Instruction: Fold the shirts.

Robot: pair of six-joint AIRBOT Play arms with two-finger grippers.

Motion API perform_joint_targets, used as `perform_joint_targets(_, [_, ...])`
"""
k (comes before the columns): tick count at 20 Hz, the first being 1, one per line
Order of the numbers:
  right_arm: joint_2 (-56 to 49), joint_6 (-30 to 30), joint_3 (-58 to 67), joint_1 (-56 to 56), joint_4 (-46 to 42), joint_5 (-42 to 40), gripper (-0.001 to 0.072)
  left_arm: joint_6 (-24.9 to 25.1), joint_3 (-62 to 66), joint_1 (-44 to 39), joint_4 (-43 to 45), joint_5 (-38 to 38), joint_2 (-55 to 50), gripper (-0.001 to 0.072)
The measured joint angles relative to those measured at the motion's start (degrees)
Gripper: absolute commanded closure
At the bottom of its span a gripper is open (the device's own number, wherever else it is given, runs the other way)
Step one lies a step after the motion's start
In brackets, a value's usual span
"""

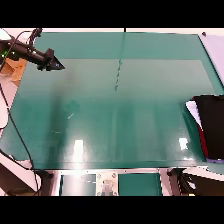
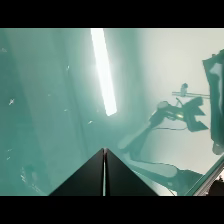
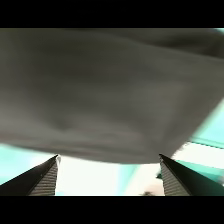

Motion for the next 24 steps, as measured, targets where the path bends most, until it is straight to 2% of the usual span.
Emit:
perform_joint_targets(1, [0.0,0.6,2.4,0.7,2.2,1.1,0.0093,0.2,0.0,0.0,-0.4,0.0,0.2,0.0684])
perform_joint_targets(2, [-0.1,1.0,5.0,1.7,4.5,2.1,0.0422,0.4,0.0,0.0,-0.8,0.0,0.5,0.0684])
perform_joint_targets(3, [-0.1,1.4,8.1,3.2,7.0,2.8,0.0665,0.5,0.0,-0.1,-1.0,0.1,1.2,0.0685])
perform_joint_targets(4, [-0.1,1.7,11.1,5.1,9.1,3.1,0.0695,0.6,0.0,-0.3,-1.3,0.2,2.0,0.0685])
perform_joint_targets(8, [0.1,0.7,18.8,16.4,15.0,-0.1,0.0695,0.8,-0.1,-2.2,1.5,0.9,7.6,0.0685])
perform_joint_targets(12, [2.5,-4.0,19.0,31.9,17.0,-4.9,0.0696,0.9,-5.6,-6.3,6.3,1.5,16.2,0.0685])
perform_joint_targets(15, [8.8,-7.3,11.7,42.6,16.5,-8.1,0.0695,0.9,-17.9,-9.8,9.3,2.7,25.5,0.0685])
perform_joint_targets(21, [24.5,-9.8,-14.1,61.1,16.1,-18.3,0.0695,-0.5,-52.5,-12.7,13.8,10.3,48.8,0.0683])
perform_joint_targets(24, [27.1,-10.2,-20.8,65.7,16.1,-21.9,0.0695,-1.9,-60.8,-13.1,15.6,12.5,54.5,0.0682])
